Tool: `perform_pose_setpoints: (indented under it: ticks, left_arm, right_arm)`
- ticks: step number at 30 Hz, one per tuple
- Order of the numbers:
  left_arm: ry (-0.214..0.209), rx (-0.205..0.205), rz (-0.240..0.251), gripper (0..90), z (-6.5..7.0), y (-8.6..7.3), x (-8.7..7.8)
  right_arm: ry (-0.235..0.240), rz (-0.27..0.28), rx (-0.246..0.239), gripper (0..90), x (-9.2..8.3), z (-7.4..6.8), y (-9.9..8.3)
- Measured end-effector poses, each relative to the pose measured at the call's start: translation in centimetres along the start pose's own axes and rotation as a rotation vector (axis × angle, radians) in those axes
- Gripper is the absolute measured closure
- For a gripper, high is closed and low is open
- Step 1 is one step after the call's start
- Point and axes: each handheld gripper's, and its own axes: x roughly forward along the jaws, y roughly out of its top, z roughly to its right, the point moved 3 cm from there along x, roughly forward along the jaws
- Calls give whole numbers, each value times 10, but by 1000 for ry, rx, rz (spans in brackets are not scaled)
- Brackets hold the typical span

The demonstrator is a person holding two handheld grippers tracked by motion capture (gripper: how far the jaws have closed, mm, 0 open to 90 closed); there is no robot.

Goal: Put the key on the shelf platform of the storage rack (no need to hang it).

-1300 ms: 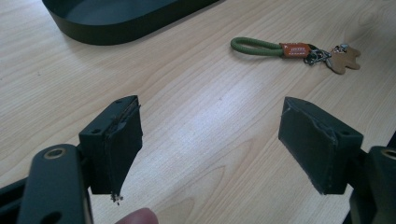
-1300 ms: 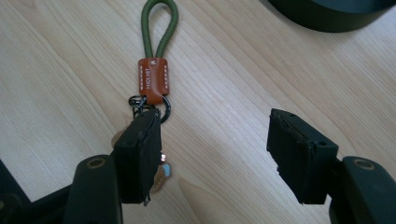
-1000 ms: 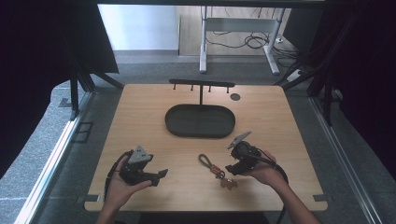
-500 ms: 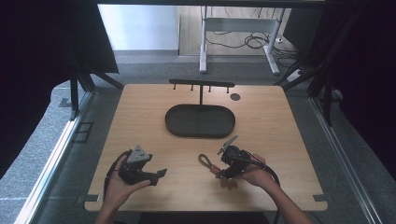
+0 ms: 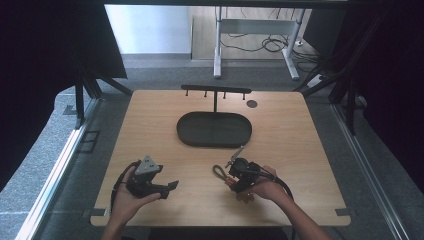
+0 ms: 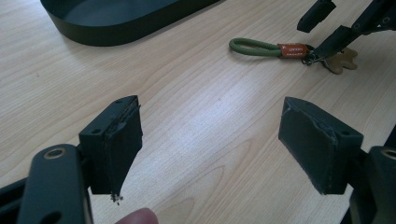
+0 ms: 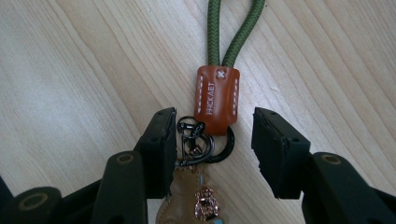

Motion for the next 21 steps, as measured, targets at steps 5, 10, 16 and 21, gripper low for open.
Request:
perform_pose_setpoints:
  ticks: [5,10,16,21]
  left_arm:
    - [1,1,2,219,0,0,-1]
    - [0,-1,-2,218,-1,0,-1]
    - [1,4,-5,218,-1,0,0]
    - [3,-1,0,218,-1,0,-1]
  right_arm:
    - [-1,-7,-5,508,5,-1,5]
    - [-7,-17,-16,507,10,-2,8]
    - [-7,-23,-17,509,14,-2,11]
    - [-17,-33,-20,526,16,-3,13]
